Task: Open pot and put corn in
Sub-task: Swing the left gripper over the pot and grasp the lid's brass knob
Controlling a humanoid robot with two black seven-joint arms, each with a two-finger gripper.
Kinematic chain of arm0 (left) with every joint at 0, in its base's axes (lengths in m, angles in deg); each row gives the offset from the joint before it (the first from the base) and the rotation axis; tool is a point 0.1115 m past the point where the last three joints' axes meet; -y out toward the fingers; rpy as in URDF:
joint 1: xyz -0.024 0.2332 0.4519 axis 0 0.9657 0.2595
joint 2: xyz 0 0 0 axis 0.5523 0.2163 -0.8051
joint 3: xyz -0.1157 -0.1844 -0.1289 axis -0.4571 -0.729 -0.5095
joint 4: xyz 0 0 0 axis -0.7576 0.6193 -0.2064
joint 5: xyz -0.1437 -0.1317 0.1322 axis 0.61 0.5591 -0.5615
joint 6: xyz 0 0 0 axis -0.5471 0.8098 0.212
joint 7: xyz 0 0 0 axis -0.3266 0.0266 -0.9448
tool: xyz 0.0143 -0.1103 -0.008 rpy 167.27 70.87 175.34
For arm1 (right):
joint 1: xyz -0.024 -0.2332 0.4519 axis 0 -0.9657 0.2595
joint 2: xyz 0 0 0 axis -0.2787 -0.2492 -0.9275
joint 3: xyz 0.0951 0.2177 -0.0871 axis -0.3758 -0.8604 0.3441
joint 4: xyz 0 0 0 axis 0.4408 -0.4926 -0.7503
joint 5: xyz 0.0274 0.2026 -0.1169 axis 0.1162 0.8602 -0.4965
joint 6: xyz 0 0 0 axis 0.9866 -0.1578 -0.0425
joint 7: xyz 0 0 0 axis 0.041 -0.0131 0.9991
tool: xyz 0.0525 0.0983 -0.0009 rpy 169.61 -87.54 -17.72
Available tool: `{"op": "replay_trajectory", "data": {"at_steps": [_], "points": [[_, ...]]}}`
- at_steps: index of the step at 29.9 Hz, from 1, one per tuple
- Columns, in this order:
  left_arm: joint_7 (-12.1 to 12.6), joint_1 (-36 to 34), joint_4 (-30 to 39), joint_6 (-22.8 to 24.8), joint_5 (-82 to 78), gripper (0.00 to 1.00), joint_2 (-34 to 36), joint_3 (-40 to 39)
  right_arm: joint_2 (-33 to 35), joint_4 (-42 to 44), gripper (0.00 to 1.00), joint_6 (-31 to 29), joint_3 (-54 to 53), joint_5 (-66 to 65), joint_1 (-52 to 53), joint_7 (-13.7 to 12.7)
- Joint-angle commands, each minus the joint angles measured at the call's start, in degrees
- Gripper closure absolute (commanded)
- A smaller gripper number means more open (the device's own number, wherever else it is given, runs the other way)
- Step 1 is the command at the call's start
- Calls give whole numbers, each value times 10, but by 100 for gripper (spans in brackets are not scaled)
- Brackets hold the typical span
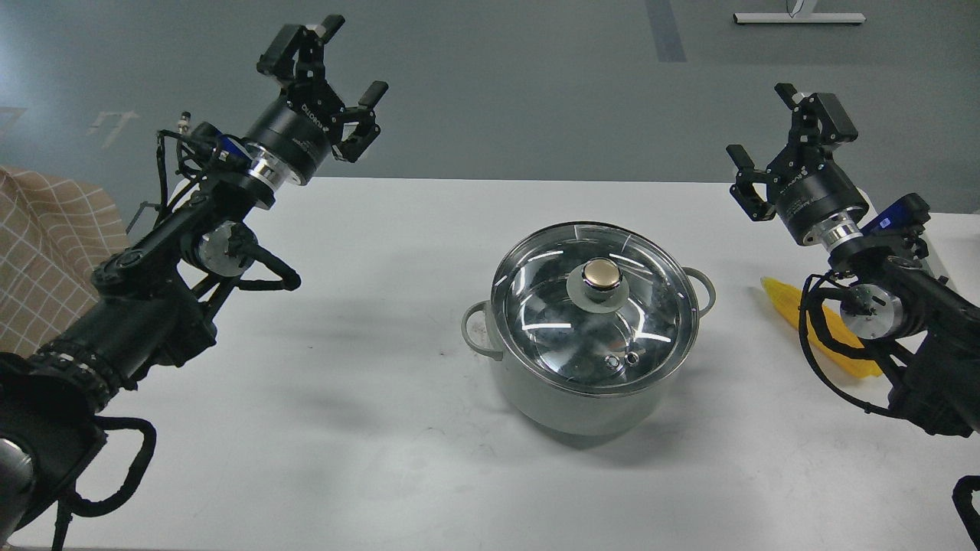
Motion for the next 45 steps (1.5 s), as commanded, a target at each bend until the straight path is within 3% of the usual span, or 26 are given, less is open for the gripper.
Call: {"op": "replay_trajectory", "data": {"at_steps": [1, 6, 9, 16, 23, 28, 45], "points": [[0, -38, 53, 0, -40, 2, 36, 23, 12, -2, 0, 0, 1, 0, 1, 0], [-2, -90, 194, -6, -159, 2, 91, 95, 16, -2, 0, 0, 1, -1, -1, 0], [-2, -94, 254, -8, -300, 2, 92, 94, 16, -2, 0, 0, 2, -1, -3, 0], [-2, -88, 340, -42, -596, 2, 62, 100, 20, -2, 0, 3, 3, -2, -6, 0], [-14, -86, 333, -123, -869, 2, 14, 170, 21, -3, 0, 5, 3, -2, -7, 0], [-14, -75, 325, -145, -961, 2, -5, 212, 21, -5, 0, 5, 3, -2, -15, 0], [-13, -13, 272, -154, -961, 3, -43, 213, 16, -7, 0, 7, 3, -2, -18, 0]]}}
